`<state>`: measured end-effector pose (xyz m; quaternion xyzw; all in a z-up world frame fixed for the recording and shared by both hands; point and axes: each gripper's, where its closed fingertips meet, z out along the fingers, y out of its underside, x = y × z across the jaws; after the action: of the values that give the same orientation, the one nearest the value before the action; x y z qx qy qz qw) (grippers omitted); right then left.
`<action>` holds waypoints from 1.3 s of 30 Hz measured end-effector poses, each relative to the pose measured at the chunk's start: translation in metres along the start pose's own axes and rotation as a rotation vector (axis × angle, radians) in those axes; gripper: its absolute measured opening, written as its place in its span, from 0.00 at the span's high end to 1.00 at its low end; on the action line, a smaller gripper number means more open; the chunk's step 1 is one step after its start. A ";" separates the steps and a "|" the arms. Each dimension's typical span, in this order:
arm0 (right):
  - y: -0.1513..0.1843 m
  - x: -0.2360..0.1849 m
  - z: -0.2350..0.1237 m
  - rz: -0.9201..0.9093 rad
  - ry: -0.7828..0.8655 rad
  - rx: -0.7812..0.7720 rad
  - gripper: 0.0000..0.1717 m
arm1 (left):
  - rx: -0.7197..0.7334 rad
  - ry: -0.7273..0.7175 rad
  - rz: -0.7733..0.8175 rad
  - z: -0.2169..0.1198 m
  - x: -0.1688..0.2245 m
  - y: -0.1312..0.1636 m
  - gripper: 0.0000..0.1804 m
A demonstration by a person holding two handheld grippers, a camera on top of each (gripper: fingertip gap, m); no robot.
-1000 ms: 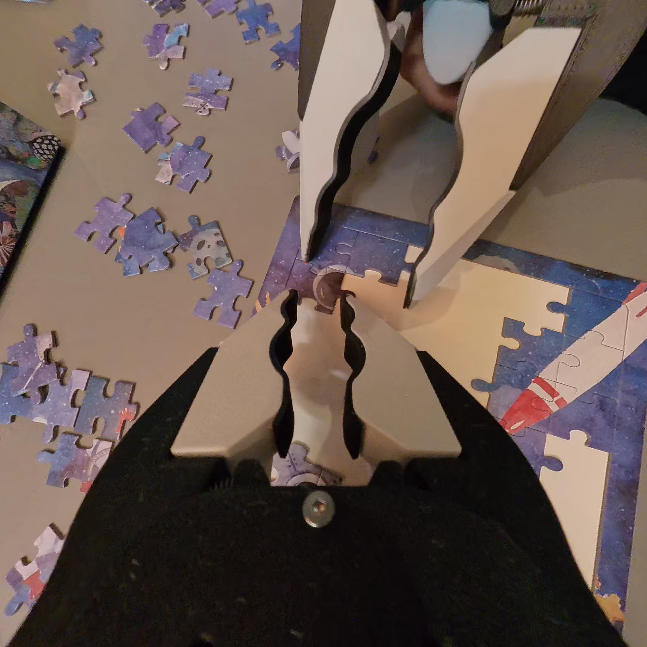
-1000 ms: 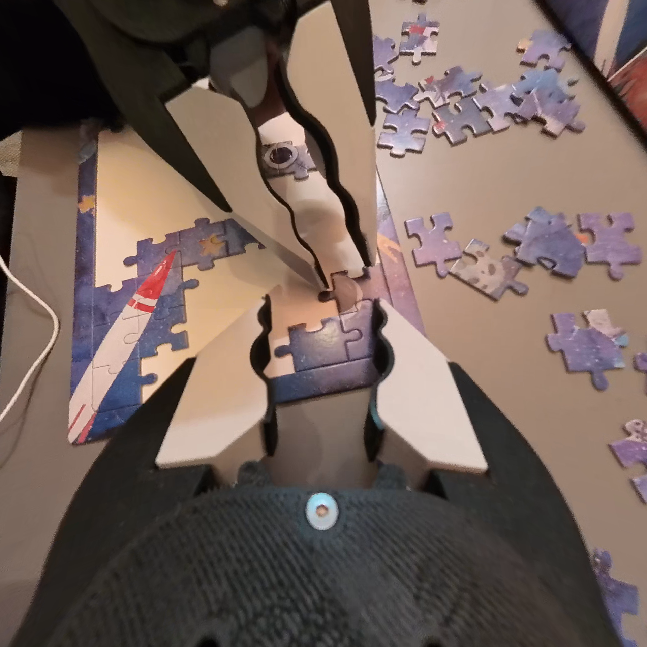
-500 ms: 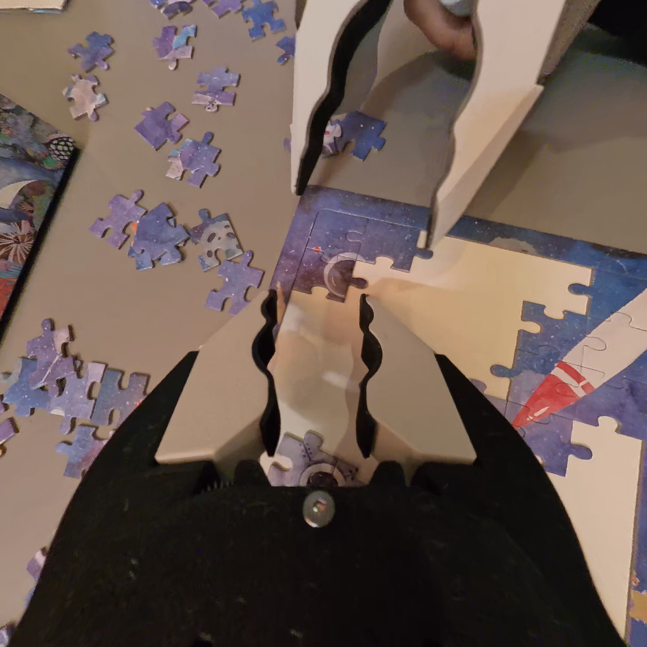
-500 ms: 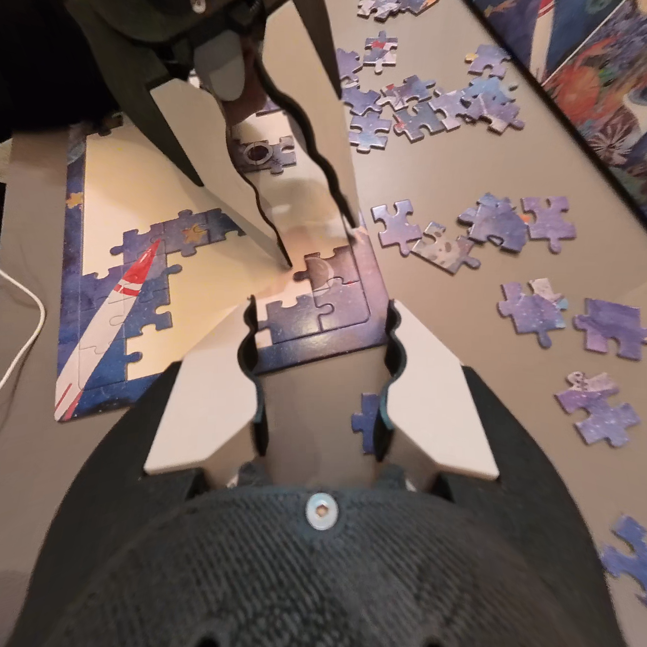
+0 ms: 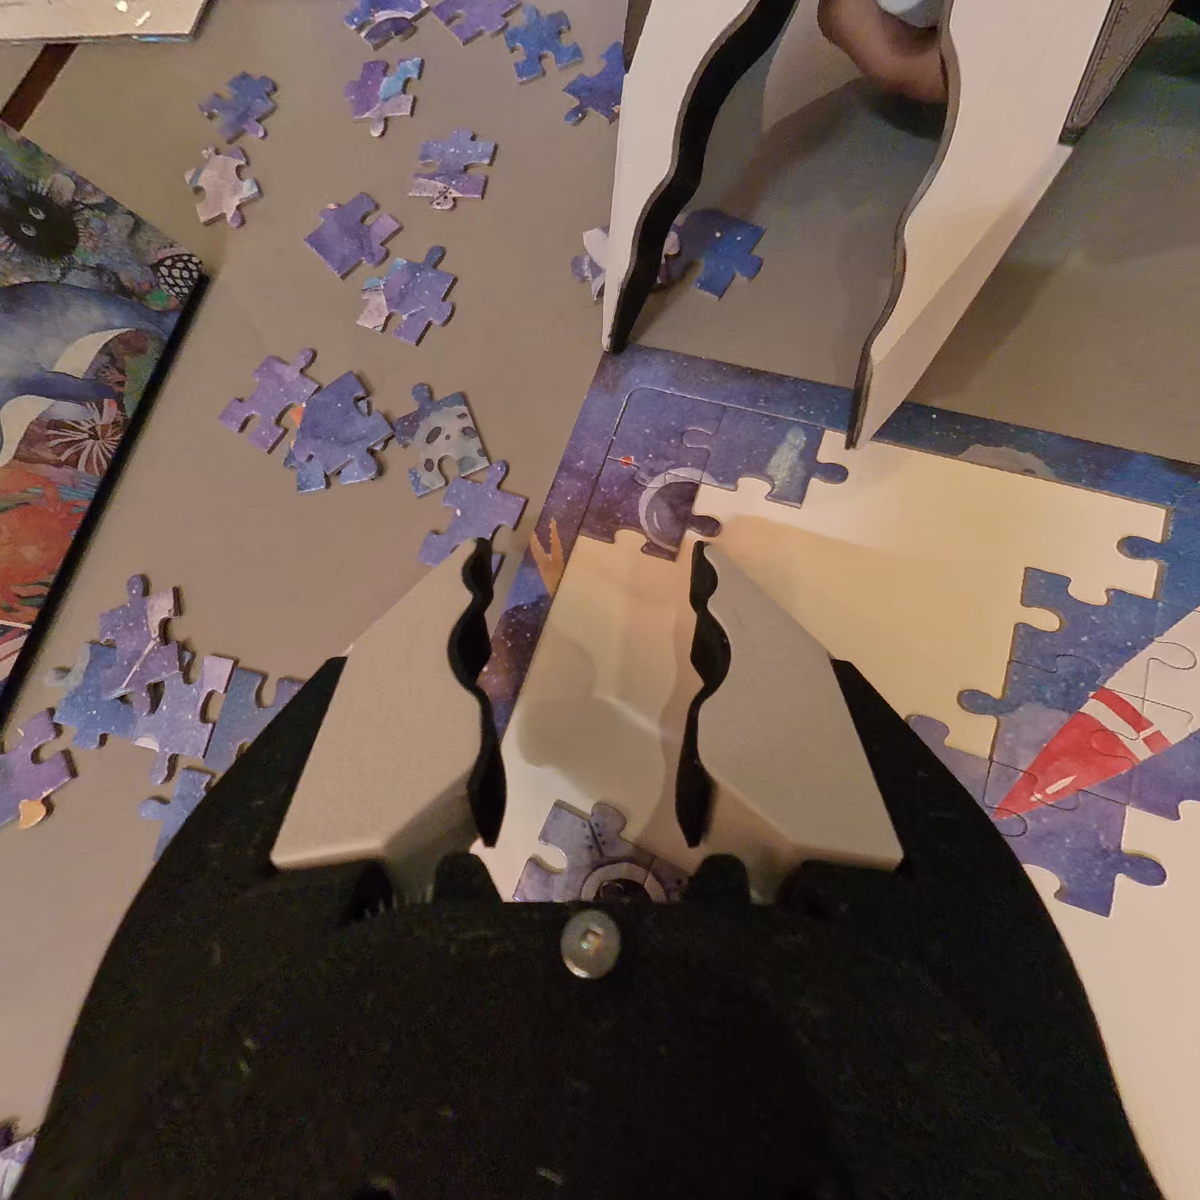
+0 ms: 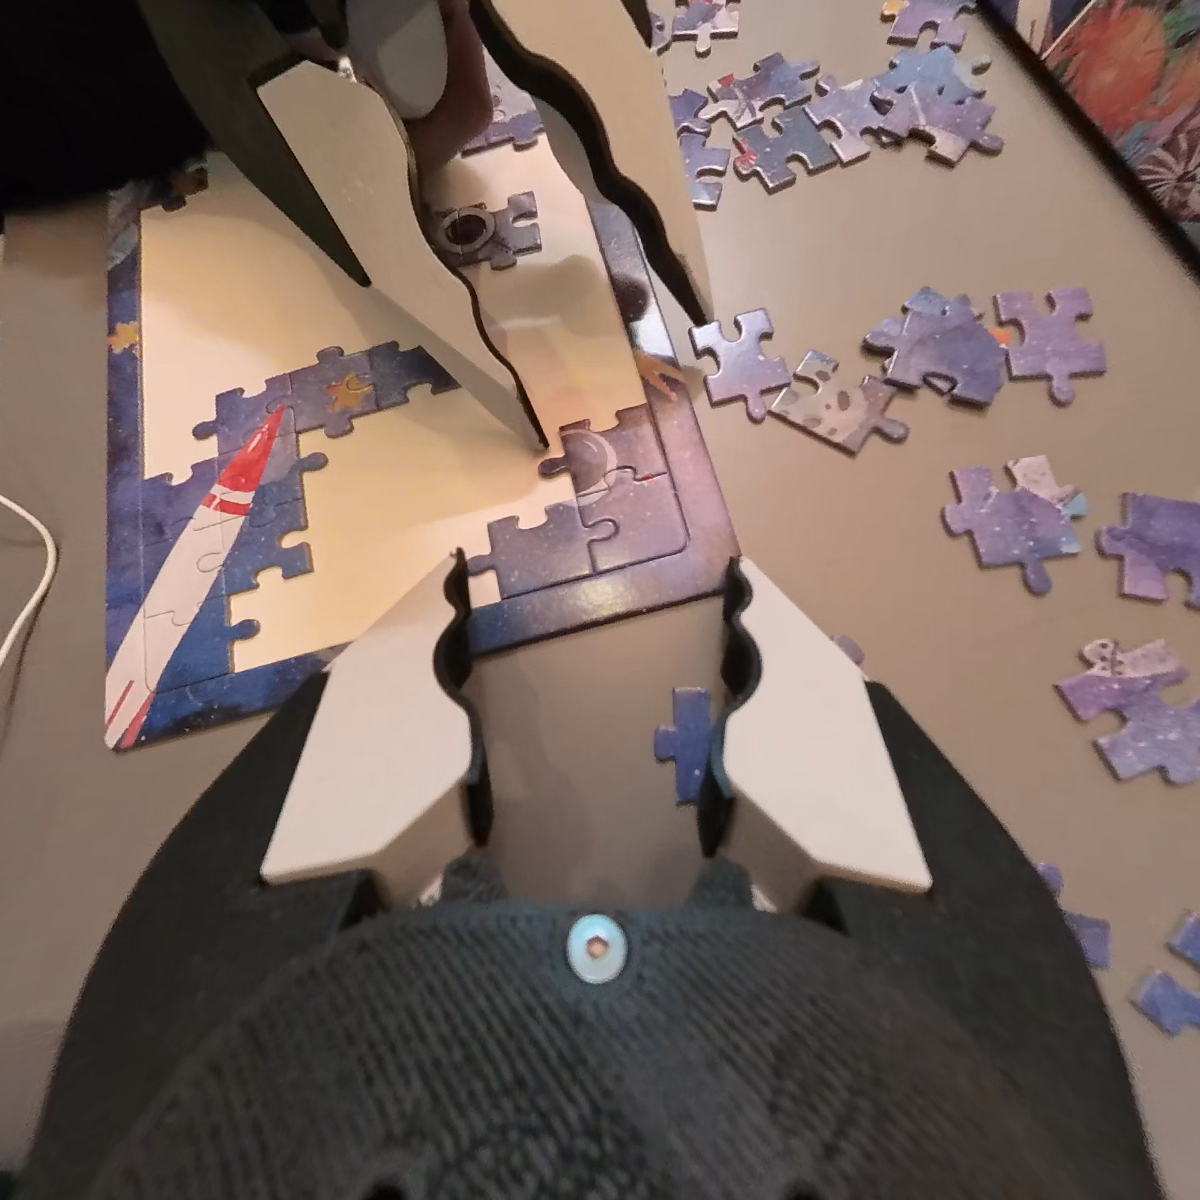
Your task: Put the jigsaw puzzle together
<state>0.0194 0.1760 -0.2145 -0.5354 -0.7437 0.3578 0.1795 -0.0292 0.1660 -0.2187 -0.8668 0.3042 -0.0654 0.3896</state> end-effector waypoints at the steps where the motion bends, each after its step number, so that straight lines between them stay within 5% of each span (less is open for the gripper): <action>1: 0.000 0.000 0.000 -0.001 0.001 0.002 0.55 | 0.000 0.001 -0.001 0.000 0.000 0.000 0.67; 33: -0.006 0.001 -0.001 0.010 -0.006 0.029 0.62 | 0.004 -0.012 0.004 -0.002 -0.001 0.000 0.70; 39: -0.051 0.022 -0.042 0.000 0.137 0.291 0.77 | 0.143 0.002 -0.095 -0.039 -0.020 -0.019 0.67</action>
<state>0.0045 0.2014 -0.1516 -0.5270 -0.6701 0.4242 0.3056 -0.0499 0.1631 -0.1756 -0.8502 0.2575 -0.1063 0.4467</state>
